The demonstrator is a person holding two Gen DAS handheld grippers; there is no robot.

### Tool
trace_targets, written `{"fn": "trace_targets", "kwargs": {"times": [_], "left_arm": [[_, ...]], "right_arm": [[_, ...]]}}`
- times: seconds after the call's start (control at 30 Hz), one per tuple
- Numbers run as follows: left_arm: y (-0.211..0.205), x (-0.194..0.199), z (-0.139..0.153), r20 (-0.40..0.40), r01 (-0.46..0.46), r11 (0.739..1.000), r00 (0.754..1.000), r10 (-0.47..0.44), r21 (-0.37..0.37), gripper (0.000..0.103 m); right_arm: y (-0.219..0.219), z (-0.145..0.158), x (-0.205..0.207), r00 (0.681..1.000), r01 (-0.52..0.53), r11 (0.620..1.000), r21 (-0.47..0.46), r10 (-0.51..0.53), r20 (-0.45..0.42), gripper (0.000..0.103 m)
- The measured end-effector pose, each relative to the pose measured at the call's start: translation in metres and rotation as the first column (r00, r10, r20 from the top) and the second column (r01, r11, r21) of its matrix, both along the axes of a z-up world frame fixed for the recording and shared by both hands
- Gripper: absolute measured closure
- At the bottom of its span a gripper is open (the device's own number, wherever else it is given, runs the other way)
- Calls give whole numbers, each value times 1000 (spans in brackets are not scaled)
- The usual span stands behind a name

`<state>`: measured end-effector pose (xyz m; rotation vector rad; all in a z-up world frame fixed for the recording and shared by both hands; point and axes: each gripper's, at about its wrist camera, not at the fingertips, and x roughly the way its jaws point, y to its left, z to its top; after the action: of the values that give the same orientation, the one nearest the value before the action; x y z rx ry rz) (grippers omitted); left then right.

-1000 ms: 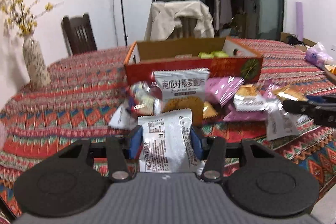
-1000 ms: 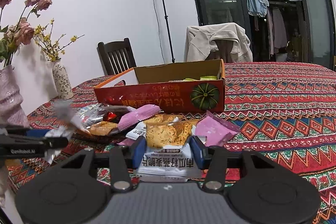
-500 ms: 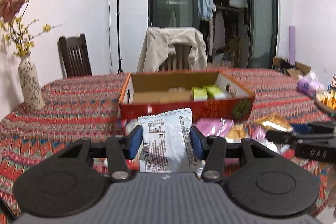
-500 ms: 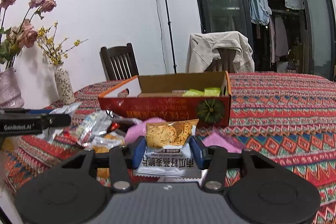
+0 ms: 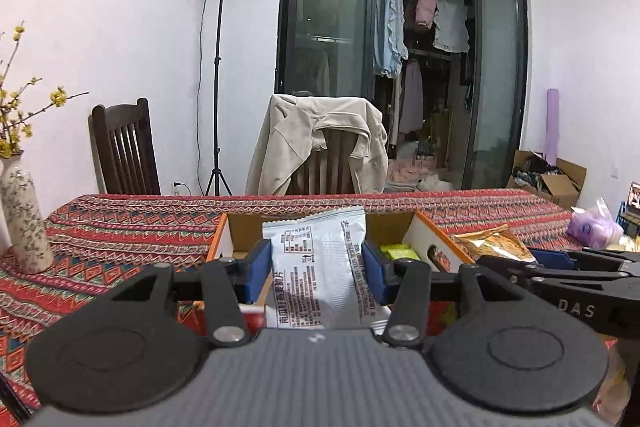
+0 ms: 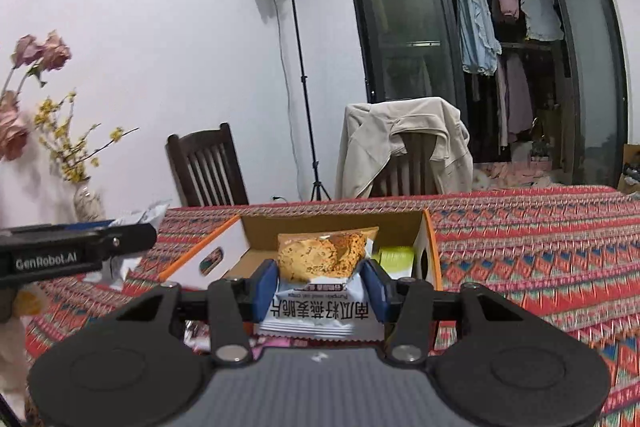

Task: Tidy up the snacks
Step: 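Carry both white wrappers into the cardboard box and open both grippers, then withdraw both tools from the box back toward the snack pile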

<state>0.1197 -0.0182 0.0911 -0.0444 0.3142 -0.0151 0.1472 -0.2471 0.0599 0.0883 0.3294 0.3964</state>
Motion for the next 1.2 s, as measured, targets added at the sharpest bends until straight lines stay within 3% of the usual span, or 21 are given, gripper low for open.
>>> {"fn": "trace_targets", "kwargs": {"times": [0.4, 0.63, 0.83, 0.87, 0.9, 0.97, 1.03, 1.1, 1.2], "left_arm": [[15, 95, -17, -35, -95, 995, 995, 93, -37, 53], [26, 115, -51, -45, -103, 995, 994, 102, -11, 53], [25, 121, -65, -82, -90, 996, 993, 90, 2, 52], [26, 120, -66, -80, -92, 996, 993, 92, -7, 48], [26, 117, -65, -73, -95, 995, 993, 93, -14, 44], [28, 112, -65, -45, -105, 994, 994, 104, -32, 16], [30, 105, -63, -9, -126, 991, 992, 125, -45, 0], [29, 101, -63, 15, -136, 989, 990, 137, -49, 0], [30, 103, -62, 2, -139, 989, 990, 140, -51, 0]], "right_arm": [[31, -9, 96, 996, 50, 999, 2, -50, -69, 56], [30, -37, 115, 998, 61, 998, 14, -60, -22, 56], [44, -52, 126, 998, 19, 999, -26, -21, -55, 56], [45, -54, 127, 998, 18, 999, -31, -20, -62, 55], [45, -56, 129, 997, 23, 999, -32, -26, -71, 53], [42, -58, 130, 995, 32, 999, -24, -34, -89, 33], [37, -60, 130, 994, 40, 999, -7, -40, -98, 8], [35, -60, 128, 995, 42, 999, 1, -41, -94, 0], [35, -62, 126, 995, 39, 999, -3, -39, -91, 0]]}}
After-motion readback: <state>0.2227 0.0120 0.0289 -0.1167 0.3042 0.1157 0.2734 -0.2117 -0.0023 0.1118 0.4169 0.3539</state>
